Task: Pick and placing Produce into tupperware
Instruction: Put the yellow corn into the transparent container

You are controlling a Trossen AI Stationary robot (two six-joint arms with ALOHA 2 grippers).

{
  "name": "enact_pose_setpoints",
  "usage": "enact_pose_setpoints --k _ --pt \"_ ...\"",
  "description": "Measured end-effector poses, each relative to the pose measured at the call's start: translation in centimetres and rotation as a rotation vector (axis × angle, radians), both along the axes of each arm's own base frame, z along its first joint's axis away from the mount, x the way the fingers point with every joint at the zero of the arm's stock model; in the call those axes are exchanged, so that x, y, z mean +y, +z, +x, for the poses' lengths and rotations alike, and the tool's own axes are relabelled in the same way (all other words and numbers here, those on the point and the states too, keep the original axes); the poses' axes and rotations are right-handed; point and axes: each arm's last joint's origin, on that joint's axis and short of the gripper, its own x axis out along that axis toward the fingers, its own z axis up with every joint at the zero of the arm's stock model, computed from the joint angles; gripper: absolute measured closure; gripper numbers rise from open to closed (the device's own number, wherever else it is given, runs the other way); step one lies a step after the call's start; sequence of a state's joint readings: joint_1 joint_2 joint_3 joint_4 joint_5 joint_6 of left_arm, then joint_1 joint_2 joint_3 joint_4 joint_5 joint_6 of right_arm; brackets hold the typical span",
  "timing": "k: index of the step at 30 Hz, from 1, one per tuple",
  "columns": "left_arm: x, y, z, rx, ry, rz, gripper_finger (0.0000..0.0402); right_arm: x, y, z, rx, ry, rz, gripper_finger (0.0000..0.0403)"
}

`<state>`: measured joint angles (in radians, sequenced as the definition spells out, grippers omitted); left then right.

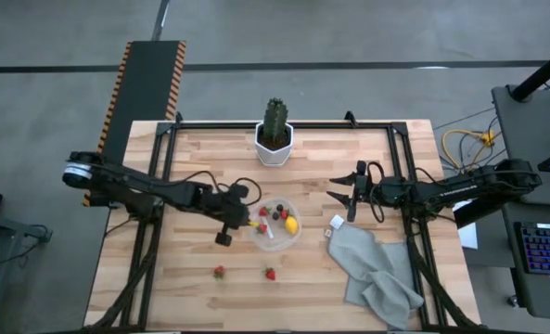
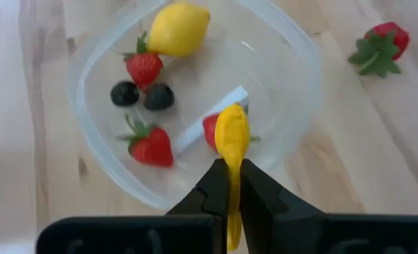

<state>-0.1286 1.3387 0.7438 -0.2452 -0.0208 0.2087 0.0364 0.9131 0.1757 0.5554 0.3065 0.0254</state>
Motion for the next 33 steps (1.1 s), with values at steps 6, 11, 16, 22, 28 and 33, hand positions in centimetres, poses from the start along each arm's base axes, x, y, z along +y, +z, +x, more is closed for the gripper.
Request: enact_pose_setpoints --k 6,11,16,22,28,33 --pt "0.8 -0.2 2.7 0.020 -0.031 0.065 0.0401 0.0 0.0 0.0 0.000 0.000 0.000 0.0216" --pt "1.8 -1.0 4.6 0.053 -0.048 0.102 0.0401 0.0 0.0 0.0 0.001 0.000 0.000 0.0216" --pt "2.5 -1.8 6.0 0.085 -0.062 0.108 0.0401 0.0 0.0 0.0 0.004 0.001 -0.001 0.0216" --pt "2.7 -2.4 7.1 0.099 -0.087 0.078 0.0401 0.0 -0.1 0.0 0.007 0.001 -0.003 0.0216" --pt "2.6 -2.9 7.2 0.119 -0.089 0.076 0.0401 0.0 -0.1 0.0 0.007 0.001 -0.003 0.0216" --pt "2.6 -2.7 7.1 0.110 -0.090 0.073 0.0401 0.0 -0.1 0.0 0.007 0.001 -0.003 0.0216"
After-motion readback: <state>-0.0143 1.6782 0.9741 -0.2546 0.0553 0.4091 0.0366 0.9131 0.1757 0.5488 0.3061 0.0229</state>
